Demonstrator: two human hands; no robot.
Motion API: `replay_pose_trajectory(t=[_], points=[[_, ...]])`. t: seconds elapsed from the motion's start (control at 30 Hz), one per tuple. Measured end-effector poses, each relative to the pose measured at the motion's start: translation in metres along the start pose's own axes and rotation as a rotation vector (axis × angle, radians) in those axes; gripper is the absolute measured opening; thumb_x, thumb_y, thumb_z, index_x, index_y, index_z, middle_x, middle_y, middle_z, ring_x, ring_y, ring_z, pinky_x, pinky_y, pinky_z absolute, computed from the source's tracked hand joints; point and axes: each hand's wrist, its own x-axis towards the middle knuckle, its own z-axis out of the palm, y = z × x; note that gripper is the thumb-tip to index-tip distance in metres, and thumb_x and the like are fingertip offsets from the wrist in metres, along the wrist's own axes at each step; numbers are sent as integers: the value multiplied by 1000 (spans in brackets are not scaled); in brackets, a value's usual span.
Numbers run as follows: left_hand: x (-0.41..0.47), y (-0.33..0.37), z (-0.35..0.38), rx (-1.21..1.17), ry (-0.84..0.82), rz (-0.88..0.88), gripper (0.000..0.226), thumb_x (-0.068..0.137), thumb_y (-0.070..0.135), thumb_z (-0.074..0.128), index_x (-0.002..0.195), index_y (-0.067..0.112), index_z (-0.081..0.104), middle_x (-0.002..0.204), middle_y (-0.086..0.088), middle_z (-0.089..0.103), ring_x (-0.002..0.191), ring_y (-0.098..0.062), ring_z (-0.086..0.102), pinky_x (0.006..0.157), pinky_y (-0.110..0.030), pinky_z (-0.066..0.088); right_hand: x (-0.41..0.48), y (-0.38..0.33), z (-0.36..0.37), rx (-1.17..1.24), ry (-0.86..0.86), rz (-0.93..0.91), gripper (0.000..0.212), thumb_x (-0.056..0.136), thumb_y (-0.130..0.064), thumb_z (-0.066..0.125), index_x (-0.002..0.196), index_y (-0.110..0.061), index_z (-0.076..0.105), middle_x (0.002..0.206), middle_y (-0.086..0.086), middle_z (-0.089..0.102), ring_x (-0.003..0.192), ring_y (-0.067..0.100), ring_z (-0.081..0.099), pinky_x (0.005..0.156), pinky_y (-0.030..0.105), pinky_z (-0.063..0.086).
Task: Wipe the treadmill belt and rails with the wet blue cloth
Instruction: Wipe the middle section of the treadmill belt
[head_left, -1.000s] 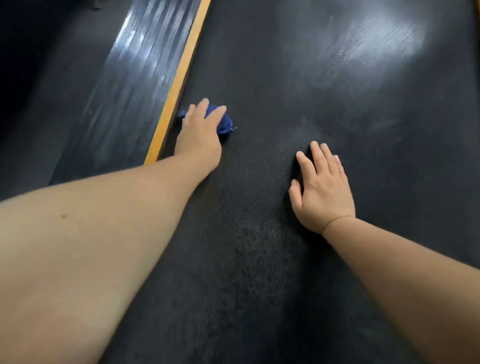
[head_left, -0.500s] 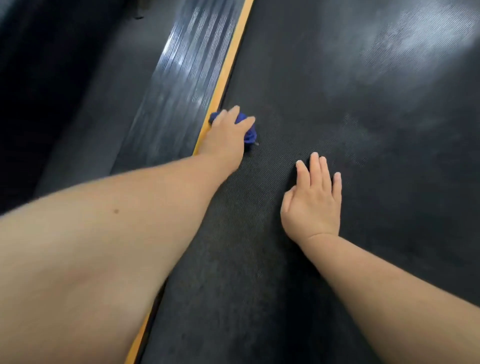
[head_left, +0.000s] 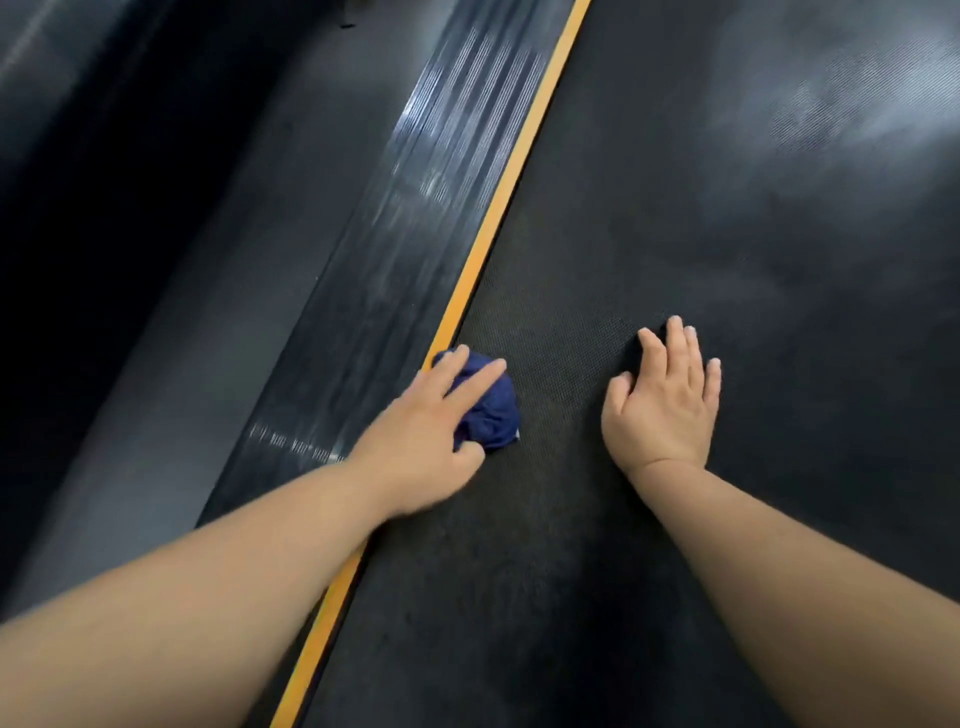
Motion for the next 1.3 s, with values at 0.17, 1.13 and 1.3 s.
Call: replay_pose_trajectory(t=[0.17, 1.13, 1.3], points=[[-29, -60, 16, 167, 190, -282, 61, 100, 40, 28, 152, 28, -1, 160, -4, -10, 146, -20, -11, 118, -44, -1, -22, -46, 2, 115, -145, -509, 66, 83, -55, 44, 142, -25, 41, 154, 4, 30, 143, 23, 21, 118, 47, 12], [-33, -79, 31, 265, 248, -247, 57, 96, 48, 20, 150, 30, 19, 160, -3, 7, 147, -21, 5, 118, -48, 9, 15, -85, -1, -189, -162, -869, 49, 67, -40, 70, 108, -14, 62, 100, 6, 59, 89, 31, 54, 74, 38, 39], [-32, -82, 32, 264, 269, -231, 57, 96, 47, 22, 150, 29, 21, 159, -4, 9, 146, -22, 7, 118, -48, 9, 16, -101, 7, -110, -211, -692, 59, 69, -43, 72, 117, -11, 60, 104, 8, 57, 95, 32, 52, 81, 41, 40]])
